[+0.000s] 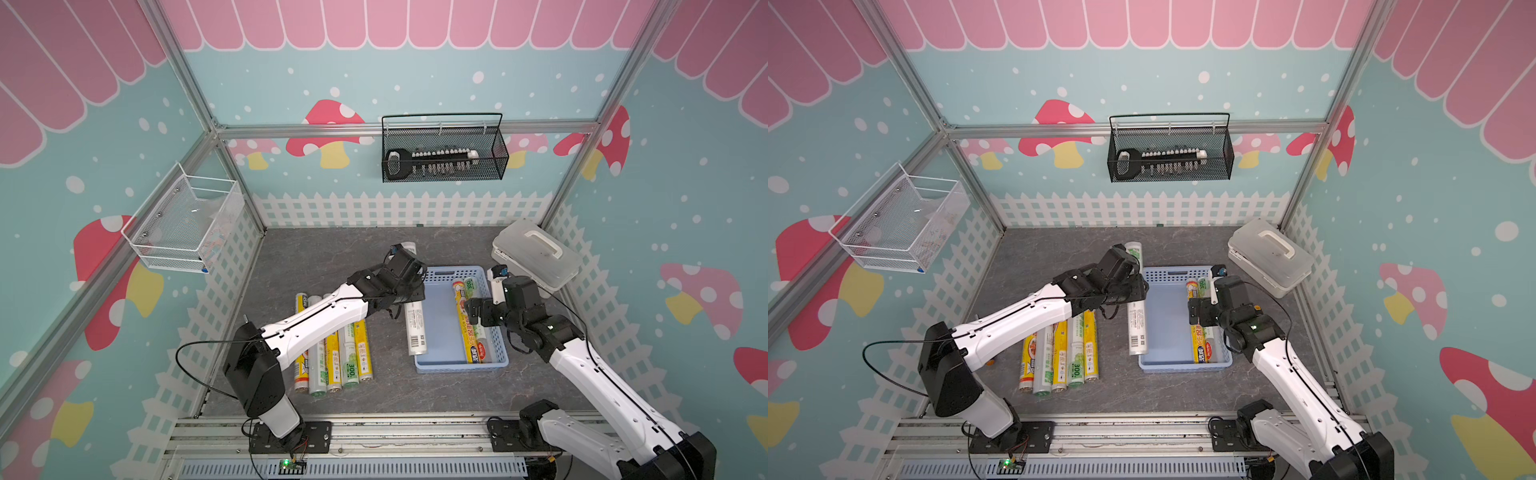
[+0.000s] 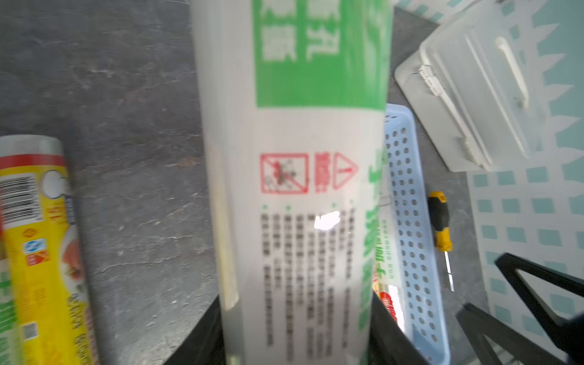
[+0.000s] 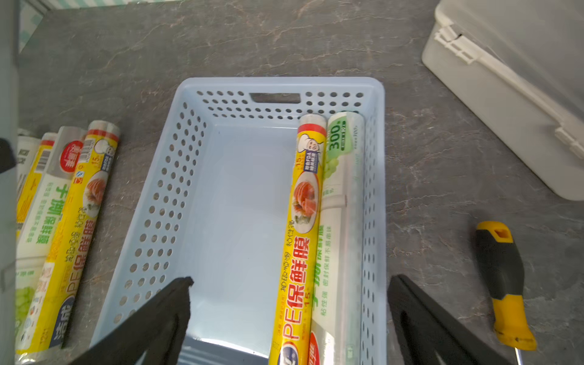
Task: Put the plastic wrap into the basket
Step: Pick up the plastic wrap from the center of the board, then place the plastic wrap in the basket.
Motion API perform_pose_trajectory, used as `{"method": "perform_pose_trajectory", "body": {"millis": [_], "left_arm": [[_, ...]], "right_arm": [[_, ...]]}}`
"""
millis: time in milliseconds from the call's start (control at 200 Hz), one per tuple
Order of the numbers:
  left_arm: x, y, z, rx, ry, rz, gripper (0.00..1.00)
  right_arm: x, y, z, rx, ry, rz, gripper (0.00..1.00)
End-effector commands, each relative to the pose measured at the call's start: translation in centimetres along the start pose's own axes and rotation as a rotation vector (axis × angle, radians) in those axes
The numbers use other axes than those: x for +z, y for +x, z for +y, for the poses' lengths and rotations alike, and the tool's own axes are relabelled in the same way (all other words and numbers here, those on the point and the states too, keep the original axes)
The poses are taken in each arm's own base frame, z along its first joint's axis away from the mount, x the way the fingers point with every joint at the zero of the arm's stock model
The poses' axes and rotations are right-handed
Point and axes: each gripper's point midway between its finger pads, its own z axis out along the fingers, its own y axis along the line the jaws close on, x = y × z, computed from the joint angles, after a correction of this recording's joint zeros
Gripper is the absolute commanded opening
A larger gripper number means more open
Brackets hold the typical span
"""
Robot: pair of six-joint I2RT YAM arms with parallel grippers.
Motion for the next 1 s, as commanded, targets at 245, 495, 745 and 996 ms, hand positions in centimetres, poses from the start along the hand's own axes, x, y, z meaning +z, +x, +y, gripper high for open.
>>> {"method": "perform_pose_trajectory", "body": {"millis": [245, 495, 745, 996], "left_arm": [[4.5, 0.7, -7.3, -0.057, 0.185, 0.077, 0.15], [8.4, 2.5, -8.6, -0.085, 0.192, 0.148, 0.15], [11.6, 3.7, -8.2, -0.096, 0.157, 0.177, 0.16], [14.1, 5.9, -7.5, -0.114, 0.138, 0.248, 0.18]], "right_arm": [[0.4, 3.0, -1.4, 0.042, -0.005, 0.096, 0.99], [0.0, 3.1, -2.4, 0.058, 0.009, 0.098, 0.99], [0.2, 3.6, -2.0, 0.086, -0.057, 0.130, 1.00], [-0.1, 3.9, -2.1, 0.068, -0.055, 0.127, 1.00]]}}
